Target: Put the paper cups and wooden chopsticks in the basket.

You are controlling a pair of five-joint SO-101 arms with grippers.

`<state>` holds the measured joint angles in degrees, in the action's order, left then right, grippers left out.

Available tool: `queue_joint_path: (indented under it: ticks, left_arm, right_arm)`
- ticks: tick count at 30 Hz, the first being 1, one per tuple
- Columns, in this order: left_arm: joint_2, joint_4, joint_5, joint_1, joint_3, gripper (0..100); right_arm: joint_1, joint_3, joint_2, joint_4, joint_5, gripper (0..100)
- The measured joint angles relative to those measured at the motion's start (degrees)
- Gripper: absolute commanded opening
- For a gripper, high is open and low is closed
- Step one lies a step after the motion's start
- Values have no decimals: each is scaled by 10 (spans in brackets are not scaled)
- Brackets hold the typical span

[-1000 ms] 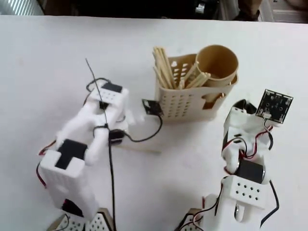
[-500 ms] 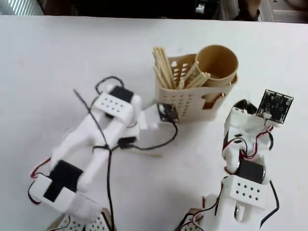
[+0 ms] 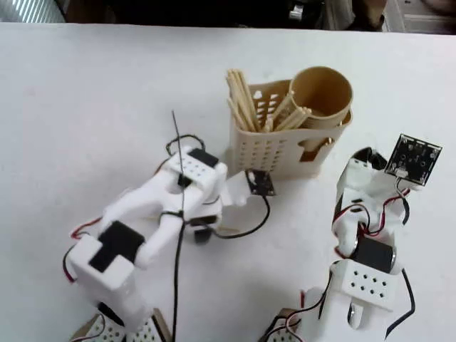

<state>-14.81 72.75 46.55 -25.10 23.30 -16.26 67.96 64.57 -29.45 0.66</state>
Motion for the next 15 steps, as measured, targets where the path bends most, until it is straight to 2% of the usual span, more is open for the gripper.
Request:
queue_joint_path:
  ticks: [2,8,15]
  left_arm:
    - [-24,24,-1,-4,-27,20]
    - [-74,77,-3,-8,-84,21]
    - [-34,98,-5,-30,-55,21]
  right_arm:
    - [0,0,0,0,0,18]
    - [0,0,0,0,0,18]
    - [0,0,0,0,0,18]
